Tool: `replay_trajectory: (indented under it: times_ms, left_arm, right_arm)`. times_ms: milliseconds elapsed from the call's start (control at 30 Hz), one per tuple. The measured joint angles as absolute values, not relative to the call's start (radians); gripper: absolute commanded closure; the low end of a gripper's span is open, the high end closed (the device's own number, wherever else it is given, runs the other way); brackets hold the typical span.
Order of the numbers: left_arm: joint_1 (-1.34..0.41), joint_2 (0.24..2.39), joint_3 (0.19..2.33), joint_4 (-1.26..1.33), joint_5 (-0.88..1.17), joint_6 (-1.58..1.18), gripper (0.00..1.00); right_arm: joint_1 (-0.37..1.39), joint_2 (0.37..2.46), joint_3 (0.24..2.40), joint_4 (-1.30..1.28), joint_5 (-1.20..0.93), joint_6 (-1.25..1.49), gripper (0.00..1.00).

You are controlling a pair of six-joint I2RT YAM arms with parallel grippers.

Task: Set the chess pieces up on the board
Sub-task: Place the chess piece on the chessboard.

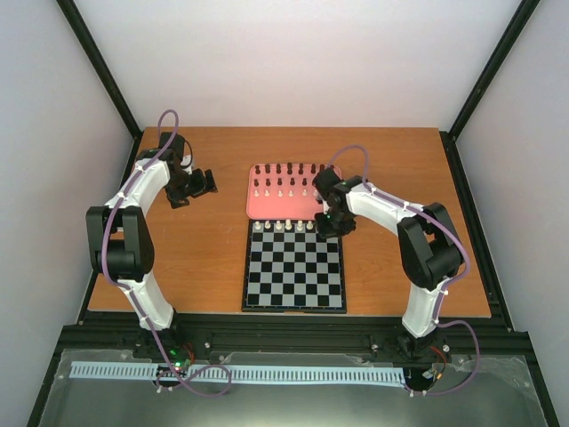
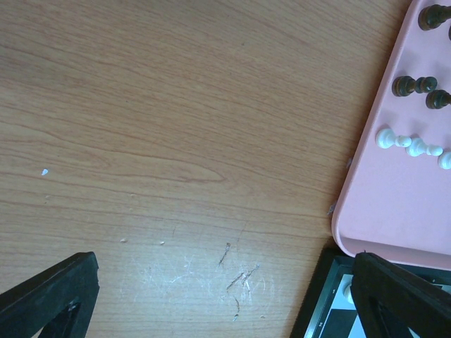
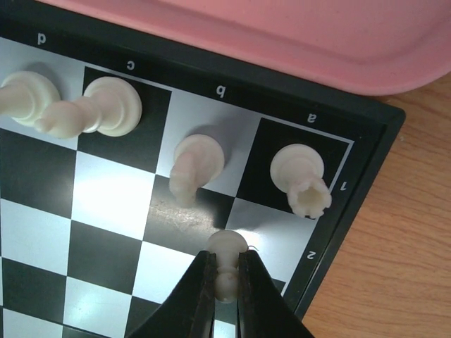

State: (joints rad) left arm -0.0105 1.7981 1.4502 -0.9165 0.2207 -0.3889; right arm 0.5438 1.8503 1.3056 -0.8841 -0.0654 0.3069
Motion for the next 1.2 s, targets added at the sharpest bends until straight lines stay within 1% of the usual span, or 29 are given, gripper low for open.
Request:
replay_trajectory:
  times_ms: [433,767,1100,1200]
  left_arm:
    - [-0.010,1.798,1.450,-0.916,0.221,-0.389,0.00]
    - [-0.010,1.798,1.450,-0.916,0.221,-0.389,0.00]
    - [-0.010,1.798,1.450,-0.916,0.221,-0.389,0.00]
    - [-0.010,1.798,1.450,-0.916,0.221,-0.389,0.00]
  right_arm:
    - [0.512,1.853,1.302,-0.878,-0.061,0.312,0.97]
    - [0.510,1.880,1.299,-0.877,-0.061,0.311,0.95]
    - [0.508,1.880,1.298,-0.878,-0.061,0.300,0.83]
    - [0.506,1.880,1.293,-0.879,-0.062,0.296,0.77]
